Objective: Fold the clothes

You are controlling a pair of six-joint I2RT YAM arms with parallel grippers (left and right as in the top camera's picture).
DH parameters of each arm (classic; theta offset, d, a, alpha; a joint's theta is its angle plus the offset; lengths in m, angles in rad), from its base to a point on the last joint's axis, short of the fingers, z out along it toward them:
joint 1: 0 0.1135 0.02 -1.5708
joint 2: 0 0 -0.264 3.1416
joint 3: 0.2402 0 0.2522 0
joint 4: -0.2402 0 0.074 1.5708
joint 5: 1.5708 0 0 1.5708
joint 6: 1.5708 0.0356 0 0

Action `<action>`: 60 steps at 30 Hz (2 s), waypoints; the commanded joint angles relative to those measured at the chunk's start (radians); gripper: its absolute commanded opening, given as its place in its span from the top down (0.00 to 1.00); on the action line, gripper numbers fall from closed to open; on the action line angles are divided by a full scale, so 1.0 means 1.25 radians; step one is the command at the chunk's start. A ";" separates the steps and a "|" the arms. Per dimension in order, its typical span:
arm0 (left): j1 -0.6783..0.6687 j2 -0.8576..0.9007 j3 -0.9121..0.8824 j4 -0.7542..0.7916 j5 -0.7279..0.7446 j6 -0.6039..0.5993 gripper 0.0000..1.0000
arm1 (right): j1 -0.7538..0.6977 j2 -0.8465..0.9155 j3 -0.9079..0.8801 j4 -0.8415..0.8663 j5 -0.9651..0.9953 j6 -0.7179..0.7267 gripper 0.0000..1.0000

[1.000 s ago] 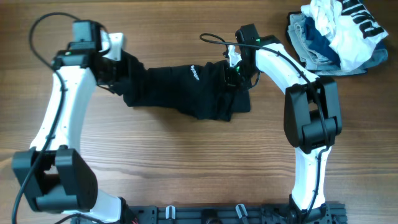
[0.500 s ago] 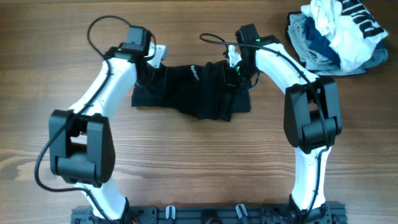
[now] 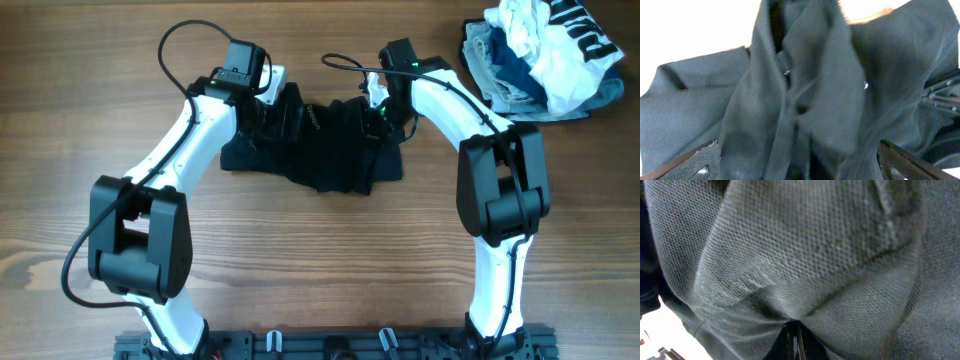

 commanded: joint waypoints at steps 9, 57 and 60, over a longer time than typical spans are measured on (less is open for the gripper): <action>0.058 -0.061 0.048 -0.113 -0.059 -0.009 0.04 | -0.033 0.012 -0.002 -0.013 -0.025 0.000 0.96; -0.043 0.053 0.011 -0.010 0.062 -0.116 0.92 | -0.165 -0.178 0.007 -0.013 -0.157 -0.015 0.93; -0.051 0.053 0.011 -0.005 0.062 -0.116 0.91 | -0.186 -0.215 0.007 -0.023 -0.153 -0.020 0.88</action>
